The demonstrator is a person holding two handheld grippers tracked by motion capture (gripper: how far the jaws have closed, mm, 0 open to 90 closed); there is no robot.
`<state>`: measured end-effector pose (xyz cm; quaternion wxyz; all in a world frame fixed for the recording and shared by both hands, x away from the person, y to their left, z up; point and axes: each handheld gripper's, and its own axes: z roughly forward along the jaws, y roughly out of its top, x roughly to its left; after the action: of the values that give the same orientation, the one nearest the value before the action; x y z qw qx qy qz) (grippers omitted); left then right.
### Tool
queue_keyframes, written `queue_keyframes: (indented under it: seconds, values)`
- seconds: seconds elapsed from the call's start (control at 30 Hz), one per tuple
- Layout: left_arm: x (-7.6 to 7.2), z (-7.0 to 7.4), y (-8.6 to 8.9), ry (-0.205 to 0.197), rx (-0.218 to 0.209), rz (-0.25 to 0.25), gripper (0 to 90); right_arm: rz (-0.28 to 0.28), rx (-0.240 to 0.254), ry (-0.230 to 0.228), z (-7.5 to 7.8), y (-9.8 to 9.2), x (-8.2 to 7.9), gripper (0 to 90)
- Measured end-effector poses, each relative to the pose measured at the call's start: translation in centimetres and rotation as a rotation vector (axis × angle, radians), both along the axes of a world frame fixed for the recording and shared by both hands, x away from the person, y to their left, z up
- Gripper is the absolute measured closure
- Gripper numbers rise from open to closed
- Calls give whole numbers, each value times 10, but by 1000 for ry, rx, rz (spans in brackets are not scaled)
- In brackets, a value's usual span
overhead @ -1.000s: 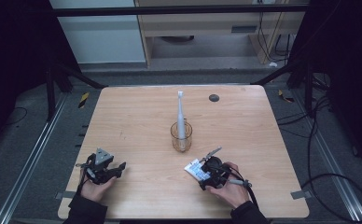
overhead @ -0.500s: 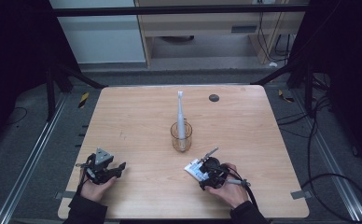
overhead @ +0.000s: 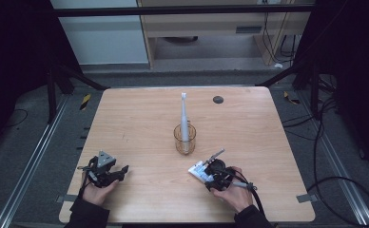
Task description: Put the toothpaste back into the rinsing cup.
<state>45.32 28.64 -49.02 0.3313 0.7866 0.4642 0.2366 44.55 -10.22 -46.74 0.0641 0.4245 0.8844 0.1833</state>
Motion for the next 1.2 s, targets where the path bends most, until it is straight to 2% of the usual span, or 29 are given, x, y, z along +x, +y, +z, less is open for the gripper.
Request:
queue_keyframes:
  seconds: [0.27,0.37,0.5,0.57,0.77,0.87,1.0,1.07,1.2]
  values:
    - [0,0,0,1,0,1,394,0,24,2,3,-3,0,683]
    - [0,0,0,0,0,0,394,1,58,2,7,-5,-1,688]
    - [0,0,1,1,0,2,393,3,122,-35,17,-9,-2,690]
    - [0,0,0,2,1,3,393,2,168,-66,23,-11,-3,690]
    - [0,0,0,0,1,2,392,14,314,-199,41,-15,-6,690]
    - [1,0,0,1,1,3,392,-1,378,-260,54,-16,-6,692]
    - [0,0,0,0,0,2,392,-14,473,-334,70,-15,-2,692]
    - [0,0,0,0,0,2,393,-23,519,-388,78,-13,2,692]
    - [0,0,0,-1,-1,3,393,-55,578,-478,88,-9,9,692]
